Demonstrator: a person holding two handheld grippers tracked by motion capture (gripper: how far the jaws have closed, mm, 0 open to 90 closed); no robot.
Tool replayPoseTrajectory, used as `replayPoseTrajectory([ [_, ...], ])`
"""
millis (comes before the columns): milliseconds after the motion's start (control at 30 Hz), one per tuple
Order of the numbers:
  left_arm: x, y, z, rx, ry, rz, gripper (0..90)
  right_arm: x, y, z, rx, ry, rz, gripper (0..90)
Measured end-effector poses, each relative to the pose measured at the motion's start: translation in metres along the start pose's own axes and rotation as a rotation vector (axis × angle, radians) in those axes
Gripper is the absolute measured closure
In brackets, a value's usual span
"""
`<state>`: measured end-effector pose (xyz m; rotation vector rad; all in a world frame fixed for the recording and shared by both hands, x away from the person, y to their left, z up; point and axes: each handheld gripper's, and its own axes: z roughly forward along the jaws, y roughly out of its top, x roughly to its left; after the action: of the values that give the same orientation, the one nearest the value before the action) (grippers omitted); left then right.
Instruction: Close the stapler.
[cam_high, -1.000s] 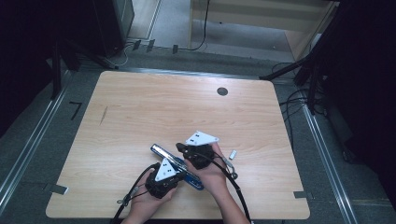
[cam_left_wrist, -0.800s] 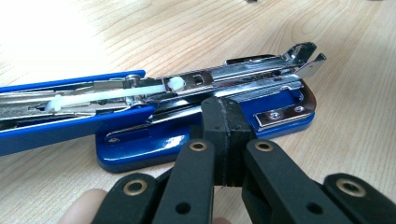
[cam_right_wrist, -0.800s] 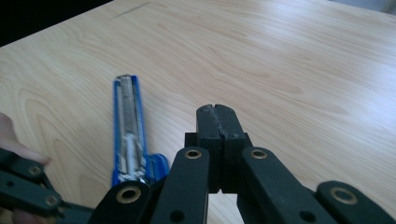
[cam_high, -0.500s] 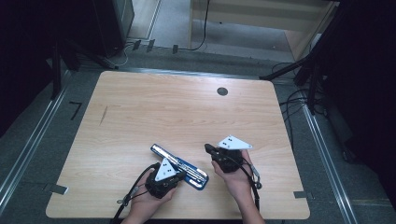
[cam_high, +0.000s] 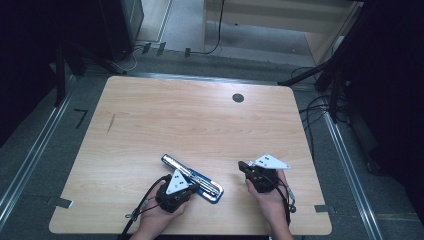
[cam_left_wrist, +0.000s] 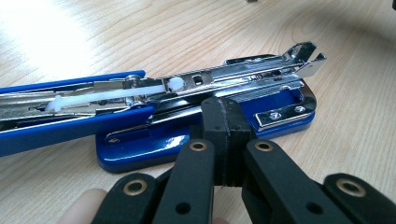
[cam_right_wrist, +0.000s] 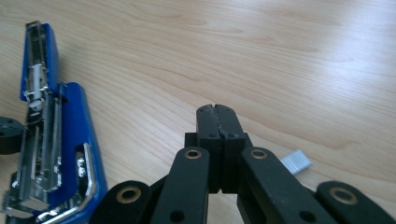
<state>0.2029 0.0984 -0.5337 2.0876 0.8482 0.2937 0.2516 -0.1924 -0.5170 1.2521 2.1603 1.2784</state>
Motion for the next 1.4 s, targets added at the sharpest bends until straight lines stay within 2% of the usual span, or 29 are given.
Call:
replayPoseTrajectory([
  [167,0.000,0.000,0.000,-0.001,0.002,0.001,90.0,-0.009,-0.009,0.000,0.001,-0.025,0.021,90.0],
  [300,0.000,0.000,0.000,0.000,0.004,0.002,90.0,-0.014,-0.015,0.007,0.012,-0.038,0.037,90.0],
  [667,0.000,0.000,0.000,-0.001,0.001,0.001,90.0,-0.008,-0.017,0.022,0.049,-0.055,0.030,90.0],
  [1400,0.000,0.000,0.000,0.000,0.001,-0.001,90.0,-0.026,-0.028,0.004,0.050,-0.111,0.076,90.0],
])
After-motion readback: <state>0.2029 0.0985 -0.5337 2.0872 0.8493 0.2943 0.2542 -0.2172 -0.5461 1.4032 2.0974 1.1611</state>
